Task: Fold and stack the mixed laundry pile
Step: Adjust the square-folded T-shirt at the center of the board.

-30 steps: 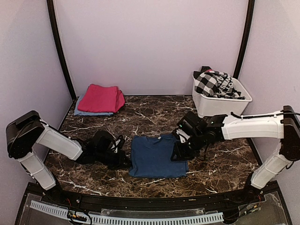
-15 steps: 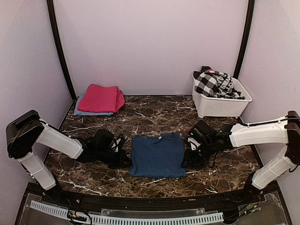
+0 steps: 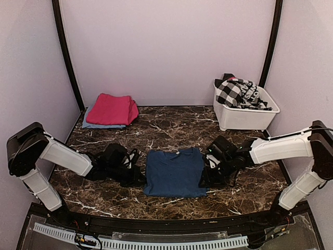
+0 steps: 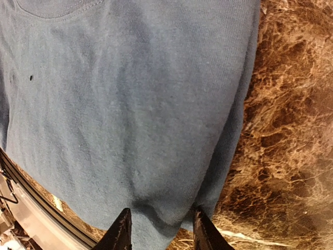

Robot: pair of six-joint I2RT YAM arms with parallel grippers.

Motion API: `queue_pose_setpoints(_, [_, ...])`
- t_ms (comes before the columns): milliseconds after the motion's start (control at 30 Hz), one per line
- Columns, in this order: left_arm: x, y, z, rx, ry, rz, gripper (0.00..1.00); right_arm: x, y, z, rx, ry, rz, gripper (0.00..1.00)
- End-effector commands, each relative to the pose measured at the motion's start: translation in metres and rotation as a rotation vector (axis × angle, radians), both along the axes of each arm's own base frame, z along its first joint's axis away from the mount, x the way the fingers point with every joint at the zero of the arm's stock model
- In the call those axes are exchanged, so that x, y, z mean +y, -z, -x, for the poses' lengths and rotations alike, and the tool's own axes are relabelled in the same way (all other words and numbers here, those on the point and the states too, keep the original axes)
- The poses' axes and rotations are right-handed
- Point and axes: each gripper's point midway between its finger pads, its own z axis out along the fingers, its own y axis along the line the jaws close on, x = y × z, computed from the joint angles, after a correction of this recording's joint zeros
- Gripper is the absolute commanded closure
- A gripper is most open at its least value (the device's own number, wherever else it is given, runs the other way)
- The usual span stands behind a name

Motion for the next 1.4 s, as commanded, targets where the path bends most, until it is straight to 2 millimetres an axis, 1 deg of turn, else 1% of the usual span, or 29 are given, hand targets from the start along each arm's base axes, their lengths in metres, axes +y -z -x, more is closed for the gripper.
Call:
queue_pose_setpoints(0, [-0.004,-0.008,-0.004,-0.029,0.004,0.004,1.0,-0.005,0.002,-0.004,-0.01,0.013,0.017,0.63])
queue_pose_setpoints(33, [-0.004,-0.008,-0.005,-0.03,0.004,0.005,1.0,-0.003,0.003,-0.004,-0.01,0.01,0.007,0.64])
queue_pose_setpoints(200, [-0.005,-0.009,-0.005,-0.031,0.004,0.007,1.0,0.009,0.006,-0.002,0.012,-0.014,-0.045,0.78])
queue_pose_setpoints(233, [-0.005,-0.011,-0.005,-0.033,0.004,0.01,1.0,0.009,0.007,-0.002,0.013,-0.016,-0.045,0.84])
queue_pose_setpoints(300, [-0.006,-0.016,-0.006,-0.042,0.007,0.018,1.0,0.007,0.007,-0.003,0.008,-0.012,-0.034,1.0])
queue_pose_setpoints(367, [-0.005,-0.023,-0.007,-0.057,0.011,0.01,1.0,0.003,0.004,-0.005,-0.004,-0.003,-0.022,1.0])
queue_pose_setpoints(400, [-0.005,-0.033,-0.008,-0.079,0.011,0.021,1.0,-0.001,0.003,-0.005,-0.007,0.003,-0.01,1.0])
queue_pose_setpoints(433, [-0.003,-0.034,-0.007,-0.085,0.015,0.01,1.0,-0.004,0.002,-0.005,-0.016,0.009,-0.001,1.0])
queue_pose_setpoints(467, [-0.004,-0.042,-0.008,-0.102,0.016,0.018,1.0,-0.006,0.0,-0.006,-0.024,0.014,0.003,1.0])
queue_pose_setpoints(500, [0.0,-0.041,-0.007,-0.103,0.02,-0.002,1.0,-0.009,-0.002,-0.006,-0.029,0.019,0.008,1.0])
queue_pose_setpoints(533, [-0.001,-0.047,-0.009,-0.116,0.019,0.001,1.0,-0.011,-0.003,-0.007,-0.033,0.025,0.011,1.0])
queue_pose_setpoints(667, [0.004,-0.047,-0.007,-0.116,0.018,-0.018,1.0,-0.015,-0.003,-0.008,-0.037,0.031,0.026,1.0])
queue_pose_setpoints(800, [0.01,-0.038,-0.005,-0.098,0.009,-0.043,1.0,-0.018,-0.006,-0.01,-0.046,0.039,0.03,1.0])
queue_pose_setpoints(900, [0.019,-0.031,-0.005,-0.079,-0.01,-0.057,1.0,-0.02,-0.006,-0.009,-0.046,0.04,0.035,1.0])
queue_pose_setpoints(967, [0.023,-0.03,-0.006,-0.075,-0.018,-0.049,1.0,-0.021,-0.005,-0.009,-0.044,0.039,0.036,1.0])
queue_pose_setpoints(1100, [0.025,-0.033,-0.005,-0.08,-0.014,-0.024,1.0,-0.021,-0.001,-0.008,-0.037,0.035,0.041,1.0])
queue_pose_setpoints(1233, [0.021,-0.044,-0.005,-0.108,0.007,0.009,1.0,-0.022,0.002,-0.008,-0.036,0.031,0.048,1.0])
queue_pose_setpoints(1367, [0.029,-0.041,-0.009,-0.109,-0.006,-0.005,1.0,-0.021,0.0,-0.009,-0.04,0.029,0.043,1.0])
